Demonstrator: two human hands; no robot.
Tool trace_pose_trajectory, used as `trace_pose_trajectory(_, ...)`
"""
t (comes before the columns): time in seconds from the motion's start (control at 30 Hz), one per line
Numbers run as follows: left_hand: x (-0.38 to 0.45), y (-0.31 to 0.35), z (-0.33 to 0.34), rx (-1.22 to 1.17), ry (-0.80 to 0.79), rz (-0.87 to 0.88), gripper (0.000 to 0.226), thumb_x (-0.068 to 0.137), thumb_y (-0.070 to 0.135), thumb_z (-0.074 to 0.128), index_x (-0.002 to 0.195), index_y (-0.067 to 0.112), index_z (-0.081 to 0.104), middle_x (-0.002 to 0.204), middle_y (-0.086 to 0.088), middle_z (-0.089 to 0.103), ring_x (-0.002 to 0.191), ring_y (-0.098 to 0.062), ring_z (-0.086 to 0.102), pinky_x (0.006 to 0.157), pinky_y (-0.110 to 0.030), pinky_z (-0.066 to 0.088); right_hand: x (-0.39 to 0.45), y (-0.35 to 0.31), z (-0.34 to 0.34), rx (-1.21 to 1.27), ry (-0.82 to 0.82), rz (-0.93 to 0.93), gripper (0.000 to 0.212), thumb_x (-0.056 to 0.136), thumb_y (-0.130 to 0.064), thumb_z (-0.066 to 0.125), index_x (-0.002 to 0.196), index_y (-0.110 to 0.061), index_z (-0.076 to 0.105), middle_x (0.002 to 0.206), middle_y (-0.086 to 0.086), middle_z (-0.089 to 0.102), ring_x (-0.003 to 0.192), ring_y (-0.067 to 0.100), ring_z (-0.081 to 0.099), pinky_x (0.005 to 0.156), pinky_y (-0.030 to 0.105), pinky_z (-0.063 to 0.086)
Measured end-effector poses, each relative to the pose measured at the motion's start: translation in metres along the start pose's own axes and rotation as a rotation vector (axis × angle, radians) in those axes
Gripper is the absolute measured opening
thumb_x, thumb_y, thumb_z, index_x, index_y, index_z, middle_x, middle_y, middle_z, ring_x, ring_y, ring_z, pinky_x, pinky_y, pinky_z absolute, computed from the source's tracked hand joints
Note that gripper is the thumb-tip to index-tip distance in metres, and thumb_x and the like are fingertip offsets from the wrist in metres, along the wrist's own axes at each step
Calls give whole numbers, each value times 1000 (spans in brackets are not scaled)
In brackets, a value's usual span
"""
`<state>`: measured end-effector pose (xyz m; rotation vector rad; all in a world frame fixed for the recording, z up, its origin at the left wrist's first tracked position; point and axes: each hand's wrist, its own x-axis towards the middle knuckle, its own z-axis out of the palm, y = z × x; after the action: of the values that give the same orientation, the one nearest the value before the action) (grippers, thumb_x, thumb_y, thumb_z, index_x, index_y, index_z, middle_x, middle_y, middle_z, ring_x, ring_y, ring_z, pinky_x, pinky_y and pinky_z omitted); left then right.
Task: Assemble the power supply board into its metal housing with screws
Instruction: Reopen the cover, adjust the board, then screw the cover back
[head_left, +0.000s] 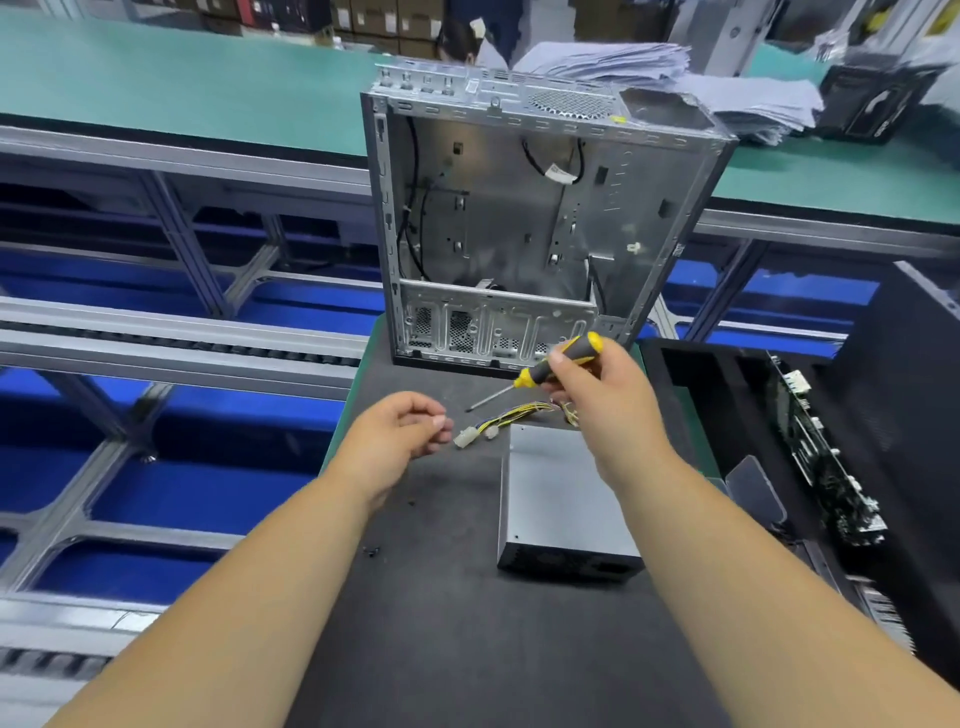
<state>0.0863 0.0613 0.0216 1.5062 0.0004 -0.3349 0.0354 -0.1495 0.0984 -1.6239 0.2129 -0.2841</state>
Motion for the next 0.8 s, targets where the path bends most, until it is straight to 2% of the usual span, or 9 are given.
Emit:
trace_pose_trajectory(0.1, -6, 21, 5, -156, -54, -102, 11, 94, 0, 57, 91, 8, 64, 76, -2, 72, 66, -6, 66, 61, -17, 55, 1, -13, 4, 32, -61, -81, 12, 95, -21, 60, 88, -11, 58, 87, 1, 75, 85, 15, 73, 66, 18, 55)
trace_pose_trajectory(0.2, -10, 33, 16, -283, -36, -157, 9, 95, 3, 57, 93, 8, 64, 74, 0, 70, 63, -5, 64, 60, -17, 54, 3, -18, 1, 69, -118, -132, 9, 94, -15, 59, 88, -9, 58, 87, 4, 74, 85, 20, 74, 76, 22, 56)
trace_pose_trajectory(0.33, -17, 42, 36, -293, 2, -167, 7, 95, 5, 57, 95, 8, 64, 72, 1, 70, 62, -4, 63, 59, -16, 54, 8, -21, -18, 65, -149, -144, 8, 95, -15, 58, 90, -8, 58, 85, -2, 75, 83, 13, 73, 72, 14, 53)
trace_pose_trajectory(0.47, -25, 46, 60, -336, 22, -232, 8, 95, 6, 58, 93, 7, 65, 74, -1, 69, 60, -4, 63, 56, -16, 54, 9, -23, -42, 86, -178, -150, 7, 95, -12, 57, 91, -7, 57, 85, -2, 74, 84, 15, 74, 77, 19, 56)
trace_pose_trajectory(0.57, -31, 49, 76, -415, 45, -312, 8, 93, 8, 61, 87, 8, 67, 69, 0, 70, 55, -4, 63, 52, -14, 53, 9, -23, -57, 117, -215, -139, 6, 96, -8, 55, 96, -2, 56, 86, 1, 74, 83, 15, 74, 74, 16, 54)
trace_pose_trajectory(0.73, -38, 45, 92, -417, 167, -224, 5, 92, 7, 62, 93, 5, 66, 69, 0, 71, 56, -3, 65, 52, -14, 53, 9, -22, -71, 118, -256, -115, 5, 96, -4, 55, 98, -2, 59, 90, 7, 74, 81, 11, 74, 69, 12, 52)
trace_pose_trajectory(0.8, -39, 42, 96, -421, 204, -188, 4, 93, 7, 62, 94, 5, 66, 70, 0, 72, 58, -3, 66, 53, -14, 53, 8, -21, -74, 128, -257, -120, 5, 96, -4, 55, 97, -3, 60, 87, 4, 75, 80, 10, 73, 68, 12, 52)
